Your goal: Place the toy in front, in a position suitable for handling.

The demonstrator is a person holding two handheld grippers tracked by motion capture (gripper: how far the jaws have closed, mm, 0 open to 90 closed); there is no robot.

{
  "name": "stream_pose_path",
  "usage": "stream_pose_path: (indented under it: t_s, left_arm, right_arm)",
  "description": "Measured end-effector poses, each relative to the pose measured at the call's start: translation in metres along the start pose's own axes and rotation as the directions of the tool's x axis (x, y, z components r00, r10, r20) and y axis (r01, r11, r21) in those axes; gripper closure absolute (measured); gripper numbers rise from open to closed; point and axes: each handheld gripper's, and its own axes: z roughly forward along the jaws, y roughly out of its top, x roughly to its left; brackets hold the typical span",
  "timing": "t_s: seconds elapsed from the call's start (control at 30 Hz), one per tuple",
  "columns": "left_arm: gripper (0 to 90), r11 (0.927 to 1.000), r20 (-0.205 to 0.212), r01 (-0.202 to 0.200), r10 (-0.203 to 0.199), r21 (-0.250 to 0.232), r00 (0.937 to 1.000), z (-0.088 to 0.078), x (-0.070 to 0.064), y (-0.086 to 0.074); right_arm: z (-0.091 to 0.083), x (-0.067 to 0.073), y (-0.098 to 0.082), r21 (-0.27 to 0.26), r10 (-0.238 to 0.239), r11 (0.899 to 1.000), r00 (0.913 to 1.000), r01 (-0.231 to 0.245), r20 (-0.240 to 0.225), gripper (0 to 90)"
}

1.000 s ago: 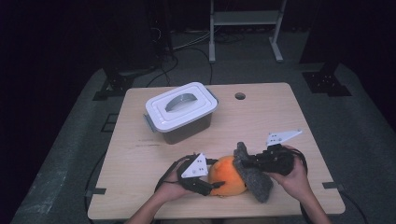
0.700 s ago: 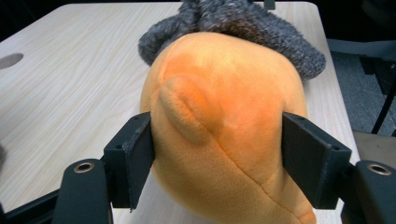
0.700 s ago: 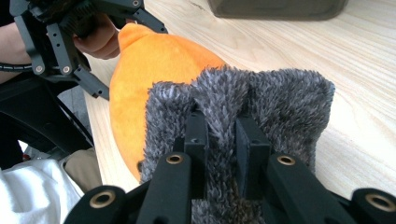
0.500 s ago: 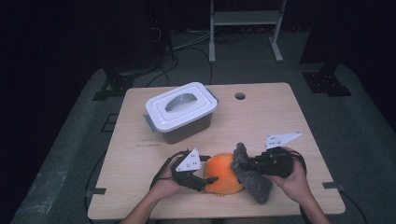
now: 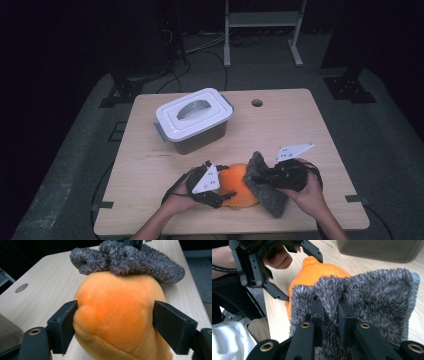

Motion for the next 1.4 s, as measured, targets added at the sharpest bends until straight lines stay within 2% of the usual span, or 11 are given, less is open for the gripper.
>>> stream_pose_path:
  t_s: [0.27,0.37,0.47,0.57,0.63,0.7,0.83,1.03,1.17,1.3,1.4]
  left_arm:
    - [24.4,0.9956,-0.013,0.089,-0.088,0.031,0.996,-0.001,0.01,-0.008]
    - [24.4,0.9944,-0.019,0.098,-0.098,0.039,0.995,-0.001,0.012,-0.009]
    - [24.3,0.9915,-0.023,0.124,-0.123,0.039,0.9921,-0.001,0.014,-0.011]
    - [24.2,0.9907,-0.024,0.131,-0.13,0.036,0.9912,-0.001,0.015,-0.012]
    - [23.0,0.9929,-0.023,0.117,-0.117,0.021,0.9929,-0.002,0.014,-0.01]
    - [18.9,0.998,-0.037,0.061,-0.062,-0.017,0.9974,-0.005,0.012,-0.007]
    - [13.4,0.9973,-0.033,0.022,-0.025,-0.071,0.9992,-0.007,0.008,-0.003]
    - [9.3,0.9998,-0.029,-0.017,0.017,-0.007,0.9994,0.002,0.005,-0.007]
    - [8.1,1.0,-0.027,0.009,-0.009,0.004,0.9996,0.007,0.008,-0.011]
    - [27.7,0.999,-0.008,0.018,-0.017,0.041,0.9998,0.009,0.009,-0.011]
    - [42.4,0.9991,0.004,0.023,-0.023,0.036,0.9997,0.007,0.009,-0.009]
  right_arm:
    - [-0.007,-0.013,-0.011,0.019,0.037,0.999,0.9983,-0.038,0.046,76.4]
    - [-0.009,-0.012,-0.01,0.016,0.046,0.999,0.9976,-0.046,0.051,76.4]
    - [-0.009,0.002,-0.001,-0.029,0.004,1.0,1.0,-0.004,-0.007,75.9]
    - [-0.001,0.012,0.005,-0.001,-0.037,0.999,0.9992,0.037,-0.012,75.7]
    - [0.005,0.01,0.003,0.022,-0.037,0.999,0.9993,0.037,-0.002,75.8]
    - [0.007,0.007,0.001,0.025,-0.026,0.999,0.9997,0.026,0.002,75.9]
    - [0.004,0.001,0.0,0.015,-0.003,1.0,0.9999,0.002,0.015,75.9]
    - [0.004,-0.004,-0.001,0.006,0.011,1.0,0.9998,-0.011,0.014,75.9]
    - [0.002,-0.011,-0.003,0.003,0.031,1.0,0.9991,-0.031,0.03,75.9]
    - [0.002,-0.014,-0.005,-0.003,0.05,0.999,0.9983,-0.05,0.029,76.0]
    - [0.003,-0.01,-0.001,0.002,0.035,0.999,0.9986,-0.035,0.039,76.2]
